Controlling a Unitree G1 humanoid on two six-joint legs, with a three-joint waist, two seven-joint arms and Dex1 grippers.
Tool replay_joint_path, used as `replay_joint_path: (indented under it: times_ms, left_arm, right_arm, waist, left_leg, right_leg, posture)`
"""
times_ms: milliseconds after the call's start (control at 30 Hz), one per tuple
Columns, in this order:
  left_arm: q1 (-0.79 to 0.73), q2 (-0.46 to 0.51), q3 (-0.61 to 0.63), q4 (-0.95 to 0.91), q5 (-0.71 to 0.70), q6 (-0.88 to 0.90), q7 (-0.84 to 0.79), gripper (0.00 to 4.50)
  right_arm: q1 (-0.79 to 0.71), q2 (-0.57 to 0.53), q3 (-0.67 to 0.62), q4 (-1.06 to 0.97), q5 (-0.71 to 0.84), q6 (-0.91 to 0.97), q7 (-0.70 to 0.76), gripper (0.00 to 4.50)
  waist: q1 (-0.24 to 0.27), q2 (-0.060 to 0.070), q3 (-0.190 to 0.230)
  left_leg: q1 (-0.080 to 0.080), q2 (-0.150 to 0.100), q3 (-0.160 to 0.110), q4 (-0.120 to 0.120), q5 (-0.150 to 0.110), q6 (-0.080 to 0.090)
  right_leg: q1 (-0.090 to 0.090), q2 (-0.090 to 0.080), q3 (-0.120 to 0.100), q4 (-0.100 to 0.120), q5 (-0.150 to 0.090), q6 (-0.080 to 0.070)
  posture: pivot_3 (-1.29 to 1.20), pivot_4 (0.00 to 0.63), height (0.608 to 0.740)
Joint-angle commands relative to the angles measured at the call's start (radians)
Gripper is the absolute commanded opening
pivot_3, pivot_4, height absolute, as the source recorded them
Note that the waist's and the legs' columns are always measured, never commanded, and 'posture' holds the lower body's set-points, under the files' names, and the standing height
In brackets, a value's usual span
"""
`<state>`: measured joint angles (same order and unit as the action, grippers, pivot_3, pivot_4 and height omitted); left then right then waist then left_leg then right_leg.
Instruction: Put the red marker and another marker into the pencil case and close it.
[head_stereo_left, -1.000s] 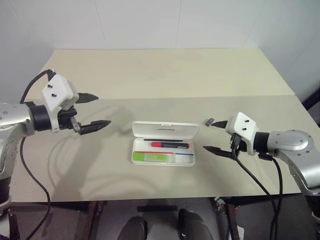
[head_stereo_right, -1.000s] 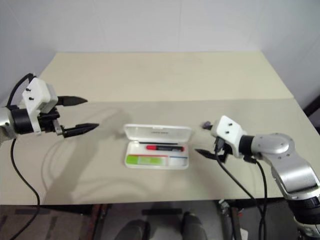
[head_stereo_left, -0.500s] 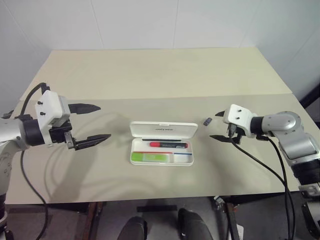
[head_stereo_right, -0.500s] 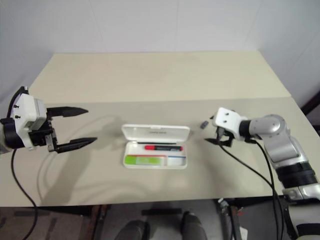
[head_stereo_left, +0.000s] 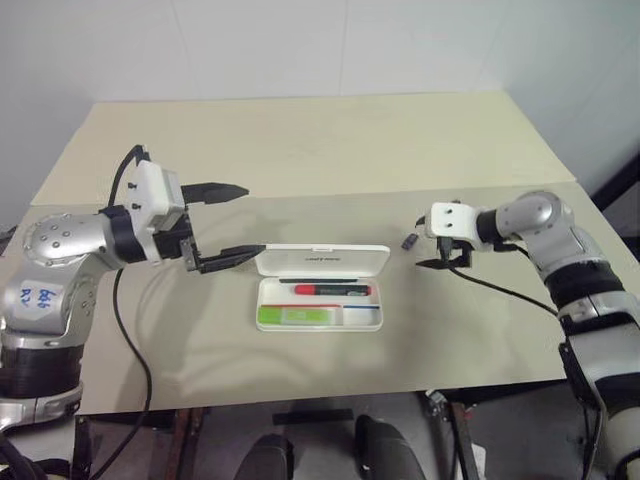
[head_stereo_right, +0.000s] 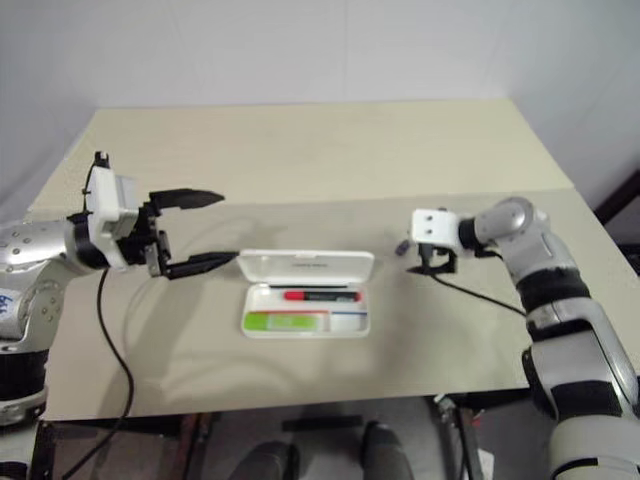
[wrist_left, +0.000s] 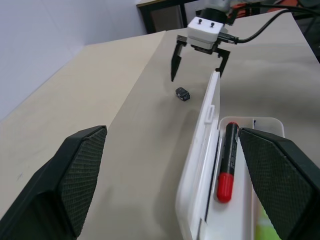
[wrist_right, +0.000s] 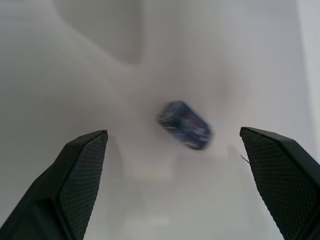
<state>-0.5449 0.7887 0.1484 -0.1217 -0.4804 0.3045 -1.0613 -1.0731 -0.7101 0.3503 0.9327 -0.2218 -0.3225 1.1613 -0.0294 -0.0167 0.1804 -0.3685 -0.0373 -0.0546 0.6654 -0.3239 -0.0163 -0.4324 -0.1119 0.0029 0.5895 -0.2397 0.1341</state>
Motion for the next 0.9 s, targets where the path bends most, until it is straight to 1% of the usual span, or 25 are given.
replay_joint_path:
  times_ms: [33, 100, 333, 533, 733, 833, 900]
  left_arm:
    - [-0.049, -0.015, -0.02, 0.024, 0.007, -0.032, -0.018, 4.46]
    - [-0.066, -0.028, -0.037, 0.035, 0.007, -0.036, -0.029, 4.46]
    - [-0.097, -0.056, -0.068, 0.054, 0.007, -0.033, -0.044, 4.46]
    - [-0.102, -0.071, -0.075, 0.043, 0.012, -0.032, -0.039, 4.46]
    - [-0.101, -0.079, -0.077, 0.011, 0.01, -0.02, -0.016, 4.46]
    - [-0.092, -0.077, -0.071, -0.011, 0.007, -0.009, -0.001, 4.46]
    - [-0.085, -0.074, -0.066, -0.027, 0.003, 0.0, 0.008, 4.46]
  right_arm:
    - [-0.069, 0.022, 0.006, 0.087, -0.037, -0.061, -0.005, 4.5]
    - [-0.096, 0.038, 0.018, 0.127, -0.058, -0.082, 0.018, 4.5]
    - [-0.149, 0.085, 0.048, 0.22, -0.124, -0.154, 0.011, 4.5]
    - [-0.198, 0.13, 0.083, 0.282, -0.206, -0.193, -0.046, 4.5]
    - [-0.243, 0.192, 0.144, 0.357, -0.309, -0.113, -0.167, 4.5]
    - [-0.255, 0.214, 0.164, 0.381, -0.343, -0.06, -0.228, 4.5]
    - [-0.259, 0.222, 0.151, 0.387, -0.333, -0.044, -0.23, 4.5]
  waist:
    - [-0.001, 0.0, 0.0]
    - [-0.002, 0.0, 0.0]
    - [-0.005, 0.0, 0.0]
    - [-0.014, 0.0, 0.0]
    - [-0.032, -0.001, 0.0]
    - [-0.031, -0.002, -0.001]
    - [-0.029, -0.002, -0.001]
  left_leg:
    - [0.0, 0.0, 0.0, -0.001, 0.0, 0.0]
    - [0.0, 0.0, 0.001, -0.001, 0.0, 0.0]
    - [-0.001, 0.0, 0.003, 0.0, 0.0, 0.0]
    - [0.0, 0.001, 0.004, 0.0, 0.0, -0.001]
    - [0.003, 0.001, 0.004, 0.002, 0.002, -0.003]
    - [0.012, 0.002, 0.005, 0.001, 0.002, -0.003]
    - [0.016, 0.002, 0.004, 0.001, 0.002, -0.003]
  right_leg:
    - [0.0, 0.0, 0.0, 0.0, 0.0, 0.0]
    - [-0.001, 0.0, 0.0, 0.0, 0.0, 0.0]
    - [-0.003, 0.0, 0.002, 0.001, 0.0, 0.0]
    - [-0.004, 0.001, 0.003, 0.003, 0.0, 0.0]
    - [-0.002, 0.001, 0.004, 0.006, 0.001, 0.0]
    - [0.007, 0.002, 0.005, 0.007, 0.002, -0.001]
    - [0.01, 0.002, 0.005, 0.007, 0.003, -0.002]
  posture:
    - [0.0, 0.15, 0.74]
    - [0.0, 0.15, 0.74]
    - [0.0, 0.15, 0.74]
    - [0.0, 0.15, 0.74]
    - [0.0, 0.15, 0.74]
    - [0.0, 0.15, 0.74]
    - [0.0, 0.15, 0.74]
